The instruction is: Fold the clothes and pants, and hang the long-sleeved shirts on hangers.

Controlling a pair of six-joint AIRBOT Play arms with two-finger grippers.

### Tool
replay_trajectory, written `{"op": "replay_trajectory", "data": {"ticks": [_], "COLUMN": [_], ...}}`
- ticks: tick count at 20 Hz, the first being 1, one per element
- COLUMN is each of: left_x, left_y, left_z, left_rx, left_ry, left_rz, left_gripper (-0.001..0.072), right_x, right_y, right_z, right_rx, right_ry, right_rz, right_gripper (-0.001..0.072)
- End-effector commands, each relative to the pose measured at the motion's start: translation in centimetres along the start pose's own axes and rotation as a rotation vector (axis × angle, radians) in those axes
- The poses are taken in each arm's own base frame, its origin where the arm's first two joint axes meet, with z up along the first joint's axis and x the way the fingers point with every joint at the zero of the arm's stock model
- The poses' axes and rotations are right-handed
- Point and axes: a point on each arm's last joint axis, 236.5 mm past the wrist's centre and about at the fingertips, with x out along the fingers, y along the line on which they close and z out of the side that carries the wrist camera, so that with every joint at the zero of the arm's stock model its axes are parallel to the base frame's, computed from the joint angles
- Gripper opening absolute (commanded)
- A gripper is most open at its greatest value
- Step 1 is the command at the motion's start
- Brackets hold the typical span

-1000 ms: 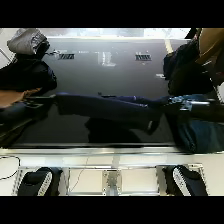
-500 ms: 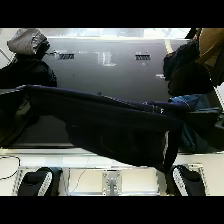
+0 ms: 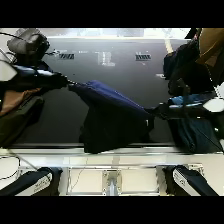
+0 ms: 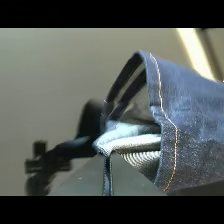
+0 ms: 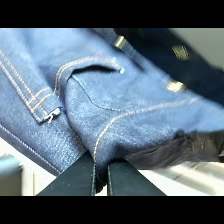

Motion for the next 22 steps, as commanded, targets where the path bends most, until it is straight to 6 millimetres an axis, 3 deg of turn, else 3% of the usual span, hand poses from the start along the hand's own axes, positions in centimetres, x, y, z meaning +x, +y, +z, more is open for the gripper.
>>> {"op": "replay_trajectory", "data": {"ticks": [1,4,6,9,11,12,13,14,15,17,19,20,22], "left_x": [10.2,15.5,17.5,18.6,18.5,18.4,18.4,18.4,18.3,17.7,15.4,13.9,11.0], "left_y": [2.9,3.2,3.2,3.4,3.7,3.7,3.7,3.4,3.1,2.8,3.2,3.6,4.8], "left_z": [0.4,0.7,1.1,1.8,2.6,2.9,3.1,3.1,3.0,2.9,2.0,1.1,-1.1], "left_rx": [0.026,0.03,0.035,0.036,0.037,0.037,0.038,0.032,0.016,0.017,-0.003,-0.05,-0.156], "left_ry": [0.018,-0.016,-0.049,-0.092,-0.125,-0.137,-0.142,-0.143,-0.142,-0.127,-0.073,-0.029,0.045], "left_rz": [0.059,0.069,0.075,0.086,0.095,0.097,0.098,0.091,0.078,0.071,0.062,0.057,0.062], "left_gripper": [0.0002,0.0003,0.0003,0.0003,0.0004,0.0013,0.0195,0.053,0.0692,0.0692,0.0692,0.0692,0.0691], "right_x": [9.4,14.2,15.2,12.5,10.2,9.5,9.3,9.3,9.3,8.6,6.6,5.6,4.6], "right_y": [-4.0,-3.6,-1.2,2.3,3.2,3.3,3.3,3.0,2.7,1.6,-0.9,-2.7,-5.8], "right_z": [2.9,10.1,15.0,21.5,24.1,24.5,24.5,24.3,24.0,23.9,23.2,22.3,19.2], "right_rx": [0.008,-0.039,-0.105,-0.219,-0.268,-0.278,-0.277,-0.275,-0.271,-0.254,-0.259,-0.258,-0.244], "right_ry": [-0.016,-0.156,-0.235,-0.38,-0.444,-0.446,-0.438,-0.422,-0.402,-0.382,-0.32,-0.264,-0.108], "right_rz": [-0.062,-0.105,-0.091,-0.084,-0.097,-0.099,-0.096,-0.097,-0.097,-0.103,-0.149,-0.181,-0.202], "right_gripper": [0.0041,0.0042,0.0041,0.0041,0.0044,0.0207,0.0543,0.0605,0.0605,0.06,0.0584,0.0547,0.0552]}}
